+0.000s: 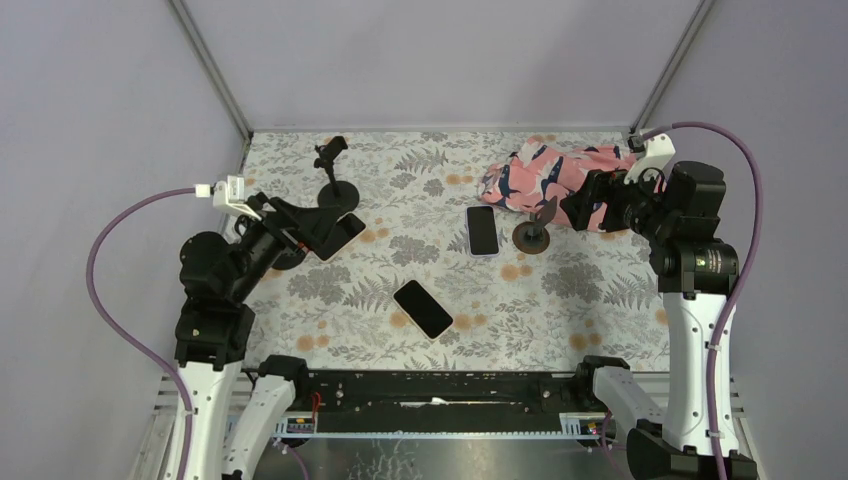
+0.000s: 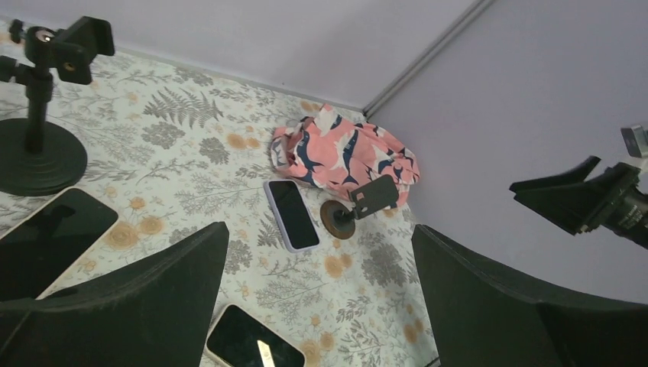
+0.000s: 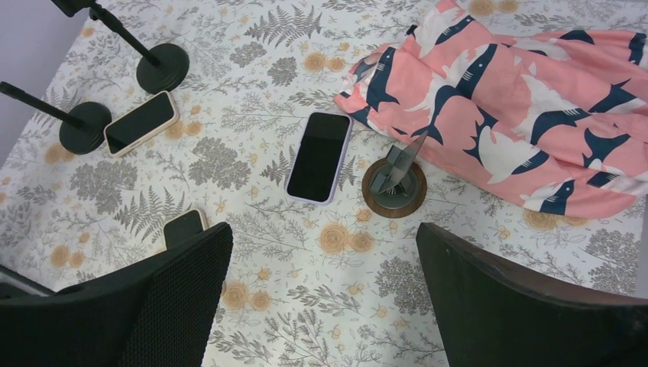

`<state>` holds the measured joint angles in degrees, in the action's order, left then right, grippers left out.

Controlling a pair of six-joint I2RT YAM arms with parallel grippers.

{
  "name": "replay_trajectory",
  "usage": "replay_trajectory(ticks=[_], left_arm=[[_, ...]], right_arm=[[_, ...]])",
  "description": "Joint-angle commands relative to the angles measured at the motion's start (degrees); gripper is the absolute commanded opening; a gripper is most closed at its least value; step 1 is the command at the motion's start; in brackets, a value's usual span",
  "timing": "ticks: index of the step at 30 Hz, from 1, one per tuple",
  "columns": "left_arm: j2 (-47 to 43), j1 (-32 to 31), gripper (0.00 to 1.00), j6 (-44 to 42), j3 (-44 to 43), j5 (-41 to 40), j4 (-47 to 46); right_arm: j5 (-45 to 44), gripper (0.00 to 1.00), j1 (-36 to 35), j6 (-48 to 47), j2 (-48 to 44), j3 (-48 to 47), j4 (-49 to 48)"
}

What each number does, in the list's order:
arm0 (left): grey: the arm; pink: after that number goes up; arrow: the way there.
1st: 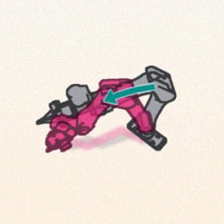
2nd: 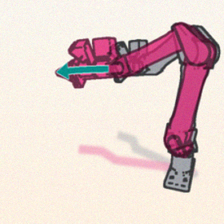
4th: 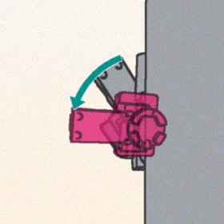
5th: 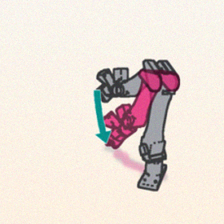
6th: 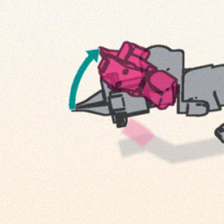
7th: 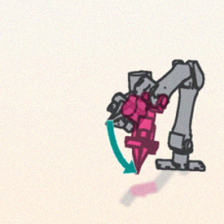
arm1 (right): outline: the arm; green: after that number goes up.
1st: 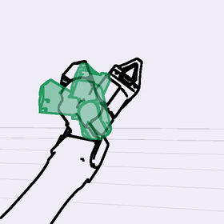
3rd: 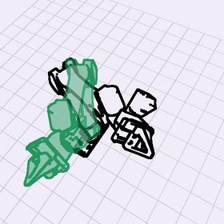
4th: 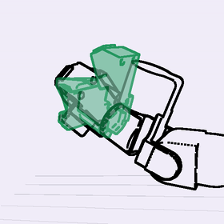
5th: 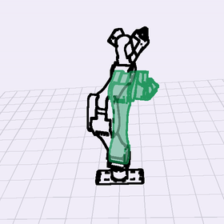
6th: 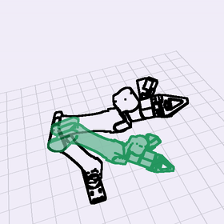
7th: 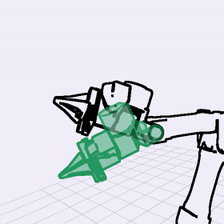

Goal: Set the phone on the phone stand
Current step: Pick up the phone at the center of the board.

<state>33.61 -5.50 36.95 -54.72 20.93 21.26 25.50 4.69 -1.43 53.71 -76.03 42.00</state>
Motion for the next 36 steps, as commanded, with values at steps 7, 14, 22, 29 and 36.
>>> replay_trajectory(ticks=[7,14,22,29,36], left_arm=[[-0.4,-0.8,0.99,2.8,5.0,8.0,-5.3],[0.7,-0.8,0.99,3.9,7.3,9.2,-5.7],[5.0,-1.2,0.99,5.7,10.6,15.8,-6.7],[7.1,-13.0,0.99,4.8,12.9,7.7,-6.9],[12.8,-27.7,0.99,3.4,14.2,-8.2,-6.8]], right_arm=[[3.3,1.00,0.8,1.1,0.1,-0.4,-0.5],[3.3,1.00,0.9,0.7,-0.1,2.1,-2.1],[16.0,1.00,0.9,-13.7,-1.8,12.8,-3.6],[19.8,1.00,0.9,-19.3,-2.6,18.8,-2.7],[13.8,1.00,1.2,-19.1,-4.9,26.1,-8.1]])
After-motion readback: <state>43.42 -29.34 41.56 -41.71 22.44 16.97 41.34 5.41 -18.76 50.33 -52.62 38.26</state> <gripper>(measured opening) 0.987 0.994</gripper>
